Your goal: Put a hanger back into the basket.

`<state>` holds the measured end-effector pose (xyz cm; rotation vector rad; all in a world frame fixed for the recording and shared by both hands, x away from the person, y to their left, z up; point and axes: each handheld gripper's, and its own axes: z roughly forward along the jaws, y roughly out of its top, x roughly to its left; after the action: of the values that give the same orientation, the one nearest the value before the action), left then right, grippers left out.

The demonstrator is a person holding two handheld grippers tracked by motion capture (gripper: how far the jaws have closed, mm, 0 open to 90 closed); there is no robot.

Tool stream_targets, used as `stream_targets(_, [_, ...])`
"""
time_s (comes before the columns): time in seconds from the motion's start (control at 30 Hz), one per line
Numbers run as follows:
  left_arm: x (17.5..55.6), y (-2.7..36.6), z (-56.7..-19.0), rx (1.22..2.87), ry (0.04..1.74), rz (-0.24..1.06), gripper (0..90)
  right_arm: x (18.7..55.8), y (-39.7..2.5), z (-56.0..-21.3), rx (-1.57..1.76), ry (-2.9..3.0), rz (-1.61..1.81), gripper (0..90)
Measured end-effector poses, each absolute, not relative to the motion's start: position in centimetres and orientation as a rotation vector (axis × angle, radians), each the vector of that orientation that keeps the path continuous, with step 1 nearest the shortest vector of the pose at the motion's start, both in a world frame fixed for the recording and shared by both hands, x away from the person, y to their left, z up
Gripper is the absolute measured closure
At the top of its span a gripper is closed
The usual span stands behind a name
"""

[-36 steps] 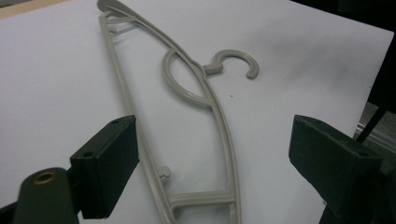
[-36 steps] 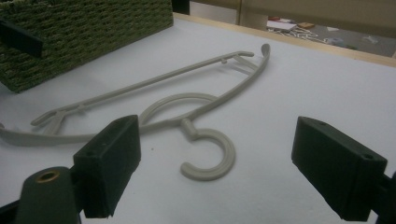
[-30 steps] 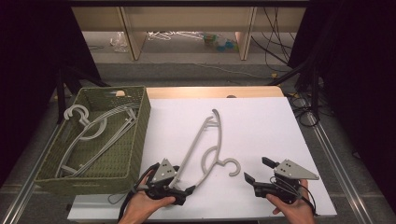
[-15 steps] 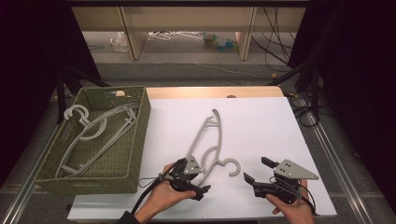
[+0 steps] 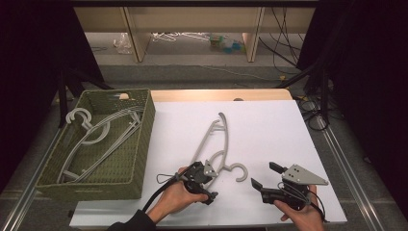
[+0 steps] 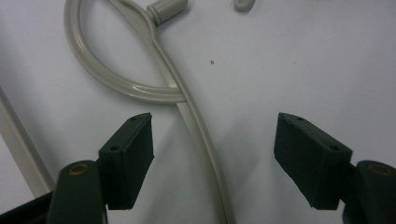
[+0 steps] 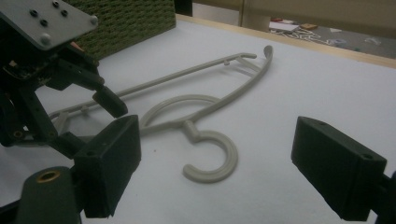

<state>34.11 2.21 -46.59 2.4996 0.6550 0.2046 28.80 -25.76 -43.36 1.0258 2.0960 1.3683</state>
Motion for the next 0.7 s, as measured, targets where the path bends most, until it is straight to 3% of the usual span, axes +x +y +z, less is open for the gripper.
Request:
stream_targets(0.2, [34.2, 1.8, -46.9, 2.567, 0.638, 0.181, 42.2, 28.8, -25.8, -43.4, 1.026, 2.097, 1.367, 17.0])
stream_targets(0.7, [35.9, 1.6, -46.7, 2.579, 0.714, 0.095, 63.3, 28.8, -25.7, -43.4, 1.036, 2.105, 1.361, 17.1])
